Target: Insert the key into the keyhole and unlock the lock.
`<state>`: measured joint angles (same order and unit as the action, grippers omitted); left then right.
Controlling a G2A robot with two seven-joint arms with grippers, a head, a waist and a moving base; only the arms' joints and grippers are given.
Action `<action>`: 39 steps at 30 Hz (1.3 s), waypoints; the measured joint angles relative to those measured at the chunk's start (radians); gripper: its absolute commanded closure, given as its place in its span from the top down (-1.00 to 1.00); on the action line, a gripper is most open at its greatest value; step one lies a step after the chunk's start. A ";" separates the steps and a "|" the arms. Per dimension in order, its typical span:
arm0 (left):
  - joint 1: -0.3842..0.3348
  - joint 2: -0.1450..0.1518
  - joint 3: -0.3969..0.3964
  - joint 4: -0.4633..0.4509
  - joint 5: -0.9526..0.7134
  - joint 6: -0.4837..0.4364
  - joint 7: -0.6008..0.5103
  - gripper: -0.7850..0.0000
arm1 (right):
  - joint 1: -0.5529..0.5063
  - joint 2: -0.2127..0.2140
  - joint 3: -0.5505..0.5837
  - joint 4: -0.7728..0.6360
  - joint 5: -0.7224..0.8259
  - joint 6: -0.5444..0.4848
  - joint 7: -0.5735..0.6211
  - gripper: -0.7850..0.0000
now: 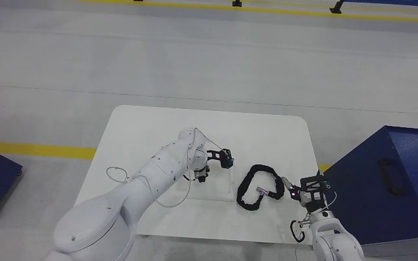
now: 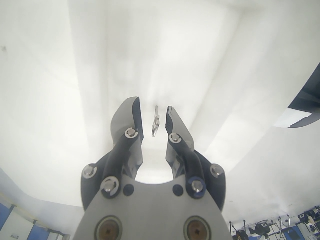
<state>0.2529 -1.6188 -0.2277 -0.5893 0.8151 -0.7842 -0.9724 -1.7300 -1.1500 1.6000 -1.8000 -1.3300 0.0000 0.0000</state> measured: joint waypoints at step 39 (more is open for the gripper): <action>-0.010 -0.037 0.004 0.071 0.048 -0.094 0.031 -1.00 | 0.000 0.000 0.000 0.000 0.000 0.000 0.000 1.00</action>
<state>0.2428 -1.6561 -0.2235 -0.5183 0.8633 -0.8784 -0.9416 -1.7300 -1.1500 1.6000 -1.8000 -1.3300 0.0000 0.0000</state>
